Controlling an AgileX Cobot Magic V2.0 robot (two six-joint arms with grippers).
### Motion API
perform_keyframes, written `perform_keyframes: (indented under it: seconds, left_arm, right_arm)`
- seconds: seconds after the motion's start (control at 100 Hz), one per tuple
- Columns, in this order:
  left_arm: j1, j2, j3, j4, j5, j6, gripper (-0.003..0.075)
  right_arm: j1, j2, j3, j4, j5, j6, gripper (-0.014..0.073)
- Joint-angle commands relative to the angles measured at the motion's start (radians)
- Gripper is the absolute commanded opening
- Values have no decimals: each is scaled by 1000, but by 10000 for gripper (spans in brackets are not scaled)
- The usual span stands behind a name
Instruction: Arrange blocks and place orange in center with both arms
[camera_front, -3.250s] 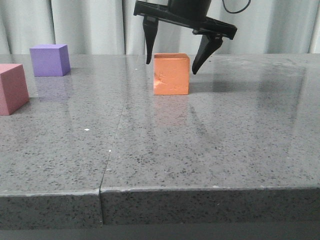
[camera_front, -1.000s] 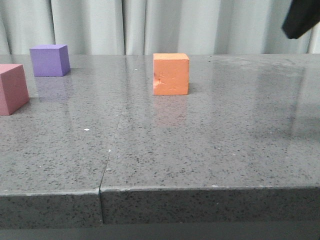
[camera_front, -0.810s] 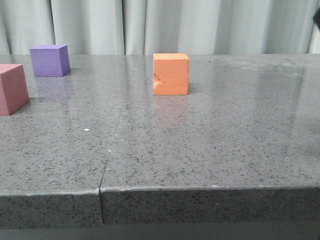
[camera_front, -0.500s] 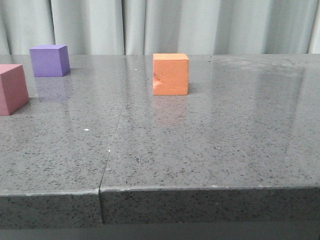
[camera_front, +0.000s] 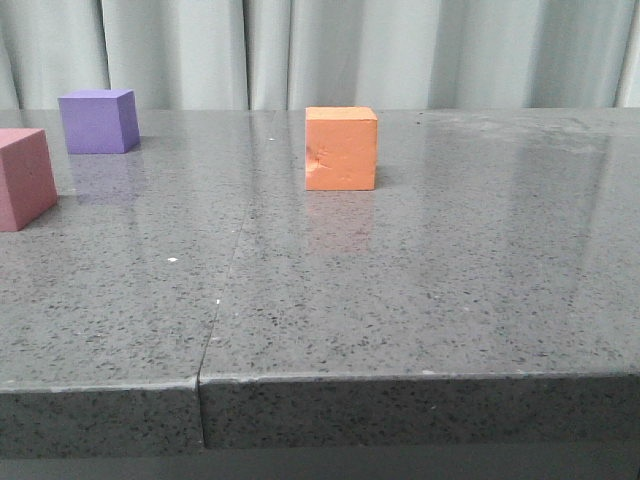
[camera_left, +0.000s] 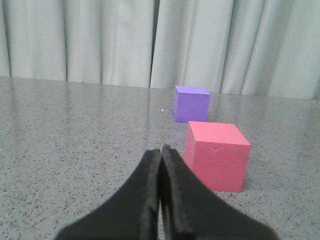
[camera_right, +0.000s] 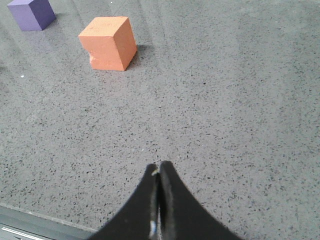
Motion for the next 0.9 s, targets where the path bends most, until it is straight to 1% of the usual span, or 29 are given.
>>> perform_keyframes:
  seconds: [0.0,0.12,0.3,0.53,0.82,0.85,0.89]
  left_arm:
    - [2,-27,0,-10,-73,0,-20]
    - [2,-10,-54,-10,-27,0,-20]
    - [2,72,-188,-10,62,0,-20]
    - [2,283,-408,-10,262,0,-20]
    - [2,576,-609,-10,349,0,-18]
    - [2,599,-627,-10,353,0,-13]
    - [2,633,-644,-10,356,0,13]
  right_arm:
    - [-1,-3,-24,-23,-86,-5,-68]
    - [-1,-3,-24,-23,-86,-5,-68]
    - [-1,-3,-24,-23,-86,-5,-68]
    - [-1,-3,-24,-23,-86,-5,-68]
    - [-1,-3,-24,-23,-86,-5,-68]
    - [-1,-3,-24,-23,-86,-5,-68]
    - [-1,-3,-24,-23,-86,-5,-68]
